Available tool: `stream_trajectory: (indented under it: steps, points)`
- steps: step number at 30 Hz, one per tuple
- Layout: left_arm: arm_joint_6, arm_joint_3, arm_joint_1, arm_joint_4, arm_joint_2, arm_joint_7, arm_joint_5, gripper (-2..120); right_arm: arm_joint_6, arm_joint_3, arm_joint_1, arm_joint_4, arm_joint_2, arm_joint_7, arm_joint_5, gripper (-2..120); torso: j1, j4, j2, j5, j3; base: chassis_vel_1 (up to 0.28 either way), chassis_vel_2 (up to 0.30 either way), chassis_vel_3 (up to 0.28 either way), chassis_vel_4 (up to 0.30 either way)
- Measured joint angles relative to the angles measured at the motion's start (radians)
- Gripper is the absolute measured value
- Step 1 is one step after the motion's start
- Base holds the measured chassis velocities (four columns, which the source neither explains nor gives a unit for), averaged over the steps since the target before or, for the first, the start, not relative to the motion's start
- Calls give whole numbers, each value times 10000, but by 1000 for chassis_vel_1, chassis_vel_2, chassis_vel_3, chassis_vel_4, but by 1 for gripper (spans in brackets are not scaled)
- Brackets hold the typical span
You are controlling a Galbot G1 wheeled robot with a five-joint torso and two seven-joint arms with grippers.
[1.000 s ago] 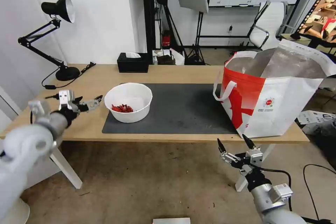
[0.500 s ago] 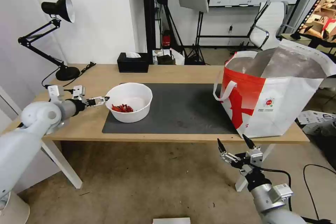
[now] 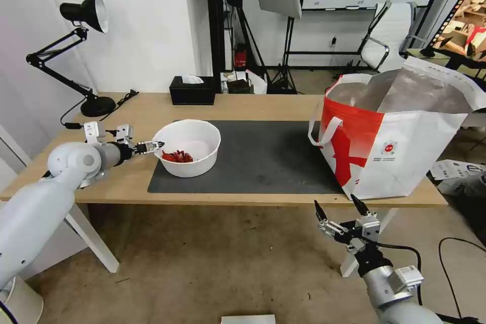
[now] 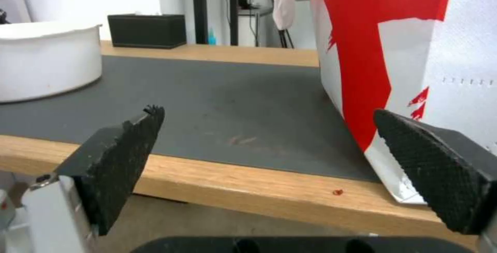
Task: Pick up the trash from the table and place it into the takeout bag.
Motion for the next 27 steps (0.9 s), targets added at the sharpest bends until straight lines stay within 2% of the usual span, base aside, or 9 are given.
stream_trajectory:
  steps: [2, 6, 8, 10, 13, 14, 16, 22, 27]
  points:
    - [51, 27, -11, -38, 12, -50, -75, 47, 0, 0, 0, 0, 0, 0, 0, 100, 0, 0, 0, 1, 0, 0, 0, 0, 0]
    - [61, 29, -12, -47, 12, -88, -83, 37, 0, 0, 0, 0, 0, 0, 0, 100, 0, 1, 0, 1, 0, 0, 0, 0, 0]
    - [81, 30, -11, -82, 16, -116, -112, 25, 0, 0, 0, 0, 0, 0, 0, 100, 0, 1, 1, -3, 0, 0, 0, 0, 0]
    - [83, 31, -11, -98, 24, -116, -128, 22, 0, 0, 0, 1, 0, 0, -1, 100, 0, 0, 0, -3, 0, 0, 0, 0, 0]
    - [24, 33, -17, -124, 41, -187, -232, 7, 0, 0, 0, 0, 0, 0, 0, 100, 0, 0, 0, -3, 1, 0, 0, 0, 0]
    - [24, 33, -17, -124, 41, -187, -232, 7, 0, 0, 0, 0, 0, 0, 0, 100, 0, 0, 0, -3, 1, 0, 0, 0, 0]
    - [-65, 36, -16, -144, 21, -267, -302, 0, 0, 0, 0, 0, 0, 0, 0, 100, 0, -1, 0, -3, 0, 0, 0, 0, 0]
    - [-178, -22, 44, -178, -12, -350, -507, 0, 0, 0, 0, 1, 0, 0, 0, 100, 0, 0, 0, -1, 0, 0, 0, 0, 0]
    - [-732, -106, -3, -581, -78, -381, -706, 0, 0, 0, 0, 0, 0, 0, 0, 100, 0, 2, 0, -3, 1, 0, 0, 0, 0]
